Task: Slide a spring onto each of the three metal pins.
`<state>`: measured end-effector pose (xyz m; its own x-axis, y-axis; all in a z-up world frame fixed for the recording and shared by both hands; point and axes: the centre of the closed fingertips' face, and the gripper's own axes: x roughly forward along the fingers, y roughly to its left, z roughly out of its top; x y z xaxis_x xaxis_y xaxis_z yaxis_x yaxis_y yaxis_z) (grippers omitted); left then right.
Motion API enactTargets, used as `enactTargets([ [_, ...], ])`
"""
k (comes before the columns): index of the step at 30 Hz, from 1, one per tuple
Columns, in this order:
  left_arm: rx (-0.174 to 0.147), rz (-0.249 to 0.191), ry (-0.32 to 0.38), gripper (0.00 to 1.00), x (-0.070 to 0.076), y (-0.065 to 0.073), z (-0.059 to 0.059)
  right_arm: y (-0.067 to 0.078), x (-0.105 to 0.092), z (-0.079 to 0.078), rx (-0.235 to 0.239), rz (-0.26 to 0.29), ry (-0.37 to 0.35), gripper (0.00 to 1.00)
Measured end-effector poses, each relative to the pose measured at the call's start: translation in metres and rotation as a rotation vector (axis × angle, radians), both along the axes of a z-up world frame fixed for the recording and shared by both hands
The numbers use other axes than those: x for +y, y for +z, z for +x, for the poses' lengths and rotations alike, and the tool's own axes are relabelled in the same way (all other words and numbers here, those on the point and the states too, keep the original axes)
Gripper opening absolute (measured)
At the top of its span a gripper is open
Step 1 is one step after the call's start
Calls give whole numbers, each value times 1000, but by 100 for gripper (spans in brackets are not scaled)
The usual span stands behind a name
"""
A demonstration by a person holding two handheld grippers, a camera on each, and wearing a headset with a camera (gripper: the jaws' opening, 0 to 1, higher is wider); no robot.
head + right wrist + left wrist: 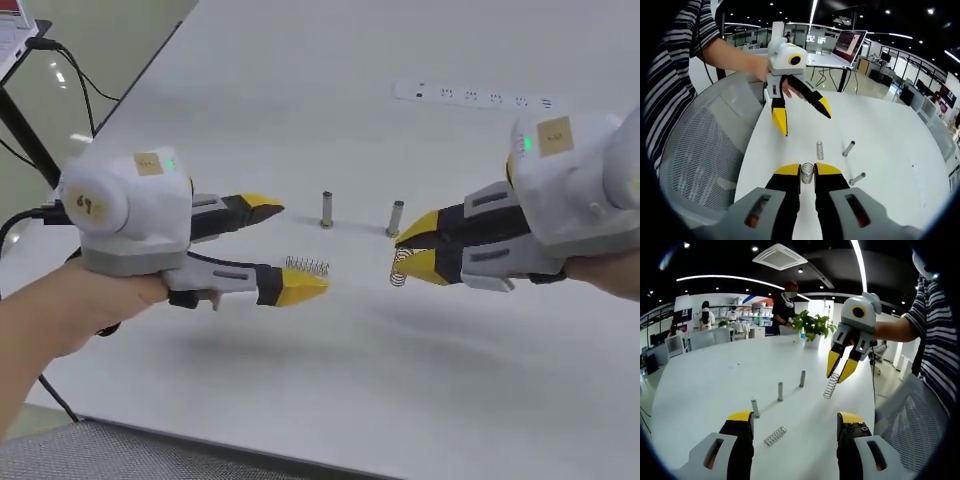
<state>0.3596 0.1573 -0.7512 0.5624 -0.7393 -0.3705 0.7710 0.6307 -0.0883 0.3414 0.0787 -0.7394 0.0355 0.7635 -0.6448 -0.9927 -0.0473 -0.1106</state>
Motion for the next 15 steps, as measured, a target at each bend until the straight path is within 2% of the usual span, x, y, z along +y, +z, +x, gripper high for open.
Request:
enactTargets([
  [3, 12, 1, 20, 68, 8, -2, -2, -2, -1, 2, -2, -9, -7, 7],
  [6, 9, -12, 47, 76, 15, -1, -3, -2, -3, 3, 0, -9, -14, 7],
  [10, 7, -6, 82, 83, 25, -2, -2, -5, -5, 7, 6, -14, -30, 7],
  [15, 16, -10, 119, 95, 30, -6, -4, -8, -9, 10, 2, -31, -35, 7],
])
